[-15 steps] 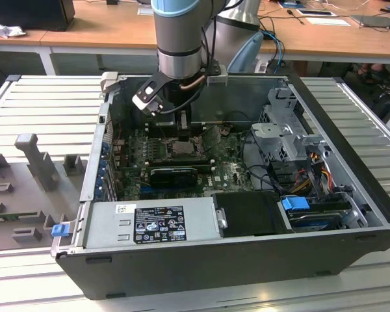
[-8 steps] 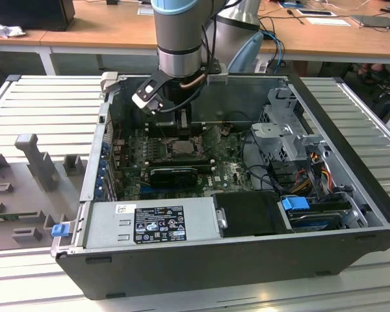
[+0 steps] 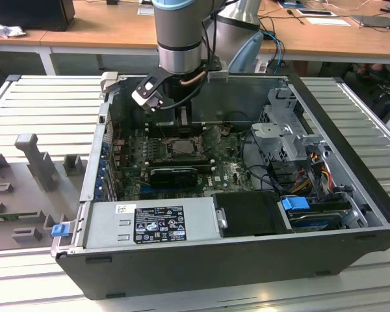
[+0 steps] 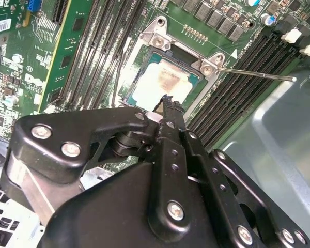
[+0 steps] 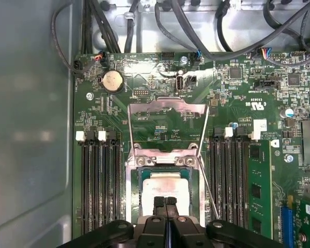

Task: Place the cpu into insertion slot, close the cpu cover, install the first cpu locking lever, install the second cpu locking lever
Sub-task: 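Close the cpu cover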

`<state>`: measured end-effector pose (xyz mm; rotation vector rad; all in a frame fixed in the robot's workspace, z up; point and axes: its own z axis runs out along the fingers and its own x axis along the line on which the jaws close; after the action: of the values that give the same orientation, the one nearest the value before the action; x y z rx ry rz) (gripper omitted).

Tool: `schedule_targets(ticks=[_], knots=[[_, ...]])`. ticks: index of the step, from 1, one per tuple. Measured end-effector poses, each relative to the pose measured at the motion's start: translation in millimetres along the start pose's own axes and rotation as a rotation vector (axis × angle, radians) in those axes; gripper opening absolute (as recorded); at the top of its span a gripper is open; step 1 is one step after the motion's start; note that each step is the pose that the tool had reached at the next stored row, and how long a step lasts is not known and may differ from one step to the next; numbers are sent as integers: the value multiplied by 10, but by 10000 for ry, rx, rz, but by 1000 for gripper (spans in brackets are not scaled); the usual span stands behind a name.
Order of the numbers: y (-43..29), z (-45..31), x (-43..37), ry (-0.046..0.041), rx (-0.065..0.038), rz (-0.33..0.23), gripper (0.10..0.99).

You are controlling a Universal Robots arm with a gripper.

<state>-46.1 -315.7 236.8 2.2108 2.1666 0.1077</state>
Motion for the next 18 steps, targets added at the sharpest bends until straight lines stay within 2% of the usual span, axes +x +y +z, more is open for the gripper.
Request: schedule_targets(ticks=[2, 5, 7, 9, 16, 18], knots=[[78, 5, -1, -3, 53, 3, 106], [144, 10, -3, -4, 84, 17, 106], [196, 14, -6, 2, 141, 21, 106], [208, 14, -7, 62, 155, 27, 106], [216, -68, -5, 63, 156, 24, 106], [263, -65, -5, 68, 159, 26, 106]])
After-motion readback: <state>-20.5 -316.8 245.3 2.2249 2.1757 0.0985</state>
